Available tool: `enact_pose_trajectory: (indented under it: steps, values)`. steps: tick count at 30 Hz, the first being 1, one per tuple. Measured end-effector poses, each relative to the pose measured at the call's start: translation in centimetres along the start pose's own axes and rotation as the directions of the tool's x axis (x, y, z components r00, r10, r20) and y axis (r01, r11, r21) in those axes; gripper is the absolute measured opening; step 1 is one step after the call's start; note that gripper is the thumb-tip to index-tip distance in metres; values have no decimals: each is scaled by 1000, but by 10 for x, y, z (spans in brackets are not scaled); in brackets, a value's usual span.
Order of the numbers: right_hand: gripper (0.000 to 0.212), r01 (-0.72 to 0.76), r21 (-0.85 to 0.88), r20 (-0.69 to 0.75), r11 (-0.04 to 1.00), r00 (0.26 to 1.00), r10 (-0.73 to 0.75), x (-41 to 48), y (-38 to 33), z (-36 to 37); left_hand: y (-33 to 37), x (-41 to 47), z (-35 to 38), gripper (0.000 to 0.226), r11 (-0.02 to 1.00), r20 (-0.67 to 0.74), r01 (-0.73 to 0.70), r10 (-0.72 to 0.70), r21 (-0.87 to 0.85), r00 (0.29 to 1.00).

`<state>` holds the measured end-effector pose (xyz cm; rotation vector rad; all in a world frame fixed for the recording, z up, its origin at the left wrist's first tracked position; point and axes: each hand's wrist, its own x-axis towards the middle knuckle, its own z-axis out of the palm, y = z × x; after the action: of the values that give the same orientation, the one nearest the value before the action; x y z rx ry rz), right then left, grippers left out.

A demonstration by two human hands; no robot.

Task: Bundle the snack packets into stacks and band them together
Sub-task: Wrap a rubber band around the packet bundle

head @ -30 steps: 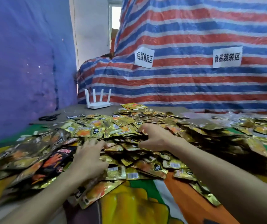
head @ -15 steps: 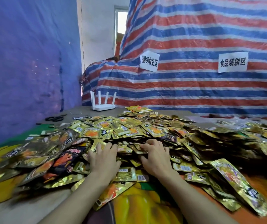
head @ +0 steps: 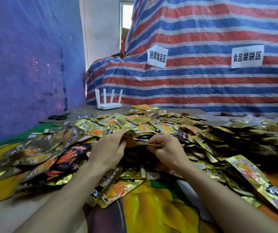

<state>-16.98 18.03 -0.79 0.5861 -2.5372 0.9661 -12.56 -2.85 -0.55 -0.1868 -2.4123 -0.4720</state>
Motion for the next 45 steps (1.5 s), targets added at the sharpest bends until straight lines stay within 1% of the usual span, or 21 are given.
enact_pose_trajectory:
  steps: [2,5,8,9,11,13,14,16,17,19,21,24,28,30,32,34,36,37,39,42,45]
  values:
    - [14,3,57,-20,998,1000,-2,-1,0,-2,-2,1,1,37,996,-72,13,-19,-86,997]
    - [8,59,133,-114,989,992,-44,-2,-1,-5,-5,4,1,26,964,-161,44,-89,-263,983]
    - [1,135,246,-242,960,967,-74,-2,-7,-7,-2,4,1,13,879,-229,60,-188,-473,955]
    - [6,159,283,-292,946,954,-73,-2,-10,-7,0,3,1,11,835,-234,62,-223,-547,946]
    - [13,181,389,-370,903,929,-26,-2,-15,-9,3,4,-1,5,694,-191,96,-325,-714,926]
    - [13,187,472,-413,861,910,29,-1,-19,-11,6,7,-5,5,498,-70,170,-427,-850,902]
    - [14,190,498,-424,846,904,47,-1,-20,-12,7,8,-6,5,398,0,195,-439,-897,899]
    - [15,186,547,-419,816,905,74,-2,-21,-13,10,7,-8,14,245,120,218,-362,-945,925]
    - [14,182,566,-404,804,911,78,-3,-21,-14,12,5,-8,23,204,166,234,-303,-951,938]
    - [13,177,577,-371,798,927,63,-6,-20,-17,15,2,-4,33,197,205,247,-213,-949,955]
    - [11,179,579,-341,796,939,36,-7,-19,-18,20,0,1,28,224,187,224,-175,-948,967]
    - [8,196,586,-334,786,943,14,-8,-24,-15,30,-3,8,23,239,182,220,-174,-946,968]
    - [3,204,656,-370,726,926,75,-9,-31,-4,39,-7,14,26,354,227,254,-115,-900,967]
    - [12,172,712,-372,681,915,158,-10,-34,-1,43,-9,15,27,381,231,245,-83,-891,969]
    - [27,102,782,-331,614,904,271,-12,-37,-1,46,-10,16,20,383,231,248,-91,-890,969]
    - [42,12,846,-234,533,906,352,-14,-41,-1,48,-10,19,22,376,219,267,-166,-887,961]
    - [47,-26,887,-157,461,922,355,-16,-45,2,52,-10,21,23,363,206,290,-253,-886,945]
    - [45,-8,888,-161,460,931,327,-17,-46,4,56,-11,22,21,336,205,293,-274,-895,940]
    - [37,70,839,-229,540,945,233,-21,-48,12,63,-16,23,17,266,236,307,-267,-914,934]
    - [13,172,740,-317,651,942,111,-25,-49,20,68,-22,22,19,227,315,350,-179,-909,932]
    - [11,240,725,-375,646,924,79,-27,-47,17,69,-26,19,36,233,277,286,-70,-930,958]
